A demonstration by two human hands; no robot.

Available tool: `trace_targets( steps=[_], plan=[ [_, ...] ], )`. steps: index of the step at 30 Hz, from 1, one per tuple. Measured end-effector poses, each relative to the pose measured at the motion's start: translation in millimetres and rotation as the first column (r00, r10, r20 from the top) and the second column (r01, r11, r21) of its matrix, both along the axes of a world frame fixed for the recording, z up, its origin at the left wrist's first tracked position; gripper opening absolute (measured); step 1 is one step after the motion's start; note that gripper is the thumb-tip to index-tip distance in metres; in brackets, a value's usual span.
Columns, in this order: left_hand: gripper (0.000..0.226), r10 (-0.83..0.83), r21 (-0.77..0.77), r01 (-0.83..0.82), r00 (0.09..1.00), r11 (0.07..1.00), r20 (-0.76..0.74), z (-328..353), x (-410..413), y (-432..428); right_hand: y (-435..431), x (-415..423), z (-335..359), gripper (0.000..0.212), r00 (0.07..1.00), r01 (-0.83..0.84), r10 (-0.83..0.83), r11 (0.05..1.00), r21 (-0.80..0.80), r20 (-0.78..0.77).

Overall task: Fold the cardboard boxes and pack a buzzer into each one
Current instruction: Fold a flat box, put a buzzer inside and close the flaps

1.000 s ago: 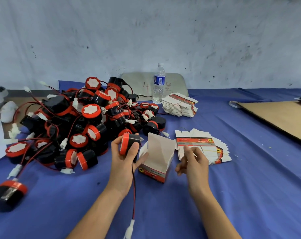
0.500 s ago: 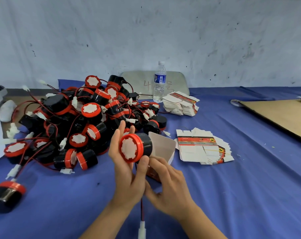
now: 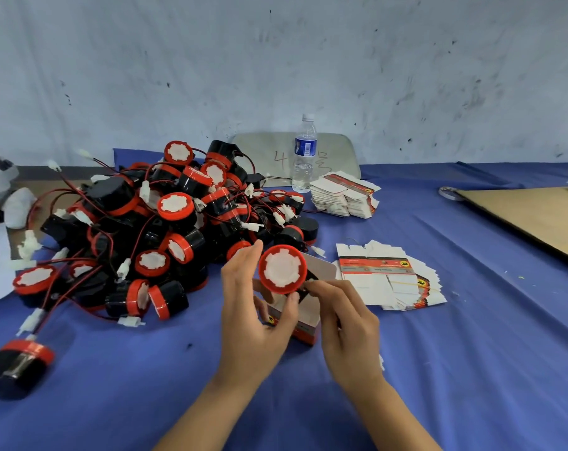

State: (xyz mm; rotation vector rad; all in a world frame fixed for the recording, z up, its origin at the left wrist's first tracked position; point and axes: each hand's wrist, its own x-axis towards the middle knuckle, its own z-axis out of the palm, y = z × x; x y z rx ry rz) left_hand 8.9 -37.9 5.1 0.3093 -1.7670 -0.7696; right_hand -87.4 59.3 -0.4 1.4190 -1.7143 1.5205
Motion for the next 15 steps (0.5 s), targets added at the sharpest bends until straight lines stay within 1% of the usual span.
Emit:
trace_targets(
  steps=[3, 8, 11, 13, 15],
  plan=[
    [0.06, -0.017, 0.054, 0.014, 0.998, 0.998, 0.055, 0.7, 1.0, -3.3, 0.5, -0.4, -0.1, 0.025, 0.999, 0.004, -0.004, 1.0, 0.005, 0.045],
    [0.064, -0.041, 0.025, 0.039, 0.994, 0.999, 0.105, 2.4, 0.0, -5.7, 1.1, -5.2, -1.0, 0.031, 0.988, 0.042, -0.04, 0.999, -0.011, 0.151],
    [0.06, -0.009, -0.054, 0.015, 0.994, 0.998, 0.107, 2.8, -2.1, -4.5, 0.4, -6.0, -1.4, 0.029, 0.981, 0.075, -0.074, 0.997, 0.002, 0.179],
    [0.058, 0.018, -0.116, -0.007, 0.995, 0.993, 0.099, 2.5, -2.7, -3.0, 0.7, -5.4, 0.5, 0.026, 0.98, 0.114, -0.111, 0.994, -0.005, 0.168],
    [0.059, 0.046, -0.154, -0.031, 0.995, 0.988, 0.092, 2.1, -3.1, -2.7, 1.6, -2.2, 3.5, 0.025, 0.982, 0.084, -0.077, 0.996, -0.031, 0.171]
  ],
)
